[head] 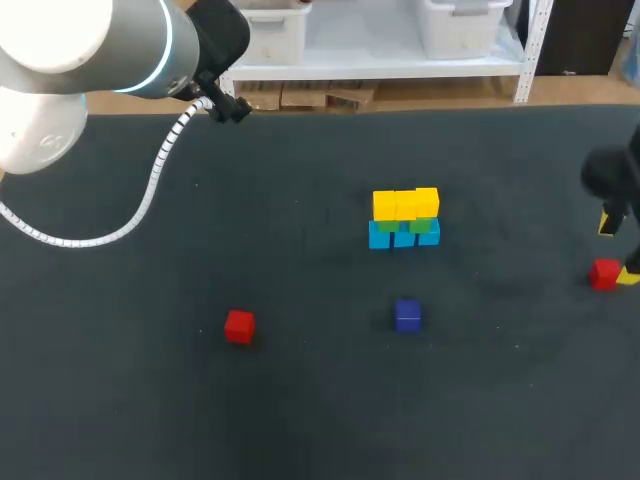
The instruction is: Place the blue cubes, place green cubes on the blue cubes, place the yellow cubes on the green cubes, then place the red cubes on the yellow cubes, and place purple cube on the red cubes.
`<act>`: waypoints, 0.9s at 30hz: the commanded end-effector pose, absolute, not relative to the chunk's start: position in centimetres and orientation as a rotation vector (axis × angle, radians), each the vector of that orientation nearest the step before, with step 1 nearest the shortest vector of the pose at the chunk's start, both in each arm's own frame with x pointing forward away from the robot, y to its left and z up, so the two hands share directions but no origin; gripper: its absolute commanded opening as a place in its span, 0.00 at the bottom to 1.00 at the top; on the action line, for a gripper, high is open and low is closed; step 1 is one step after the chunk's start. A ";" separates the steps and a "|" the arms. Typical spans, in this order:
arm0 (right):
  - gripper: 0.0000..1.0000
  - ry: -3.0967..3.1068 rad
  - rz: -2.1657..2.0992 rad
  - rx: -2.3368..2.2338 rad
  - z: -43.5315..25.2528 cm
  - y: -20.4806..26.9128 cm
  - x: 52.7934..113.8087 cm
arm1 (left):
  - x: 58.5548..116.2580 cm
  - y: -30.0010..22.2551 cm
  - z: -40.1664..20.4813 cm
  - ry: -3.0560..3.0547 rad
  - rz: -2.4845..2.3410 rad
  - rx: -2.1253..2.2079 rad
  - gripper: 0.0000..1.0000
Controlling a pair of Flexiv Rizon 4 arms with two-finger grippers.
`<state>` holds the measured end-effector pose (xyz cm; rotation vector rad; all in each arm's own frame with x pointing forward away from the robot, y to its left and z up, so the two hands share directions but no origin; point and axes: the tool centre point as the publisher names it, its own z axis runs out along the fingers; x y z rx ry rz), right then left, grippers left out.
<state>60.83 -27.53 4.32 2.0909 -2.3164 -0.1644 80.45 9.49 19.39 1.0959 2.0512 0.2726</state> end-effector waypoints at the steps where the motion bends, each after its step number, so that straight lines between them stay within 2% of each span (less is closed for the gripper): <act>1: 1.00 -2.322 -0.100 2.091 2.9 -27.2 60.8 | 80.6 9.5 19.4 2.052 0.270 1.100 1.00; 15: 1.00 -2.292 -0.099 2.056 0.6 -27.8 60.9 | 80.6 9.5 19.4 2.052 0.270 1.100 1.00; 17: 0.89 -2.286 -0.072 2.054 0.3 -28.0 60.9 | 80.6 9.5 19.4 2.052 0.270 1.100 1.00; 18: 0.78 -2.286 -0.073 2.055 0.3 -28.0 60.9 | 80.6 9.5 19.4 2.052 0.270 1.100 1.00; 19: 0.49 -2.288 -0.071 2.055 0.3 -28.0 60.9 | 80.6 9.5 19.4 2.052 0.270 1.100 1.00; 20: 0.38 -2.291 -0.066 2.055 0.3 -28.0 60.9 | 80.6 9.5 19.4 2.052 0.270 1.100 1.00; 21: 0.17 -2.293 -0.054 2.059 0.3 -28.0 60.9 | 80.6 9.5 19.4 2.052 0.270 1.100 1.00; 22: 0.03 -2.297 -0.038 2.058 0.4 -28.0 61.0 | 80.6 9.5 19.4 2.052 0.270 1.100 1.00; 23: 0.00 -2.306 -0.032 2.050 0.4 -28.0 61.1 | 80.6 9.5 19.4 2.052 0.270 1.100 1.00; 27: 0.00 -2.333 -0.049 2.040 1.0 -28.0 61.4 | 80.6 9.5 19.4 2.052 0.270 1.100 1.00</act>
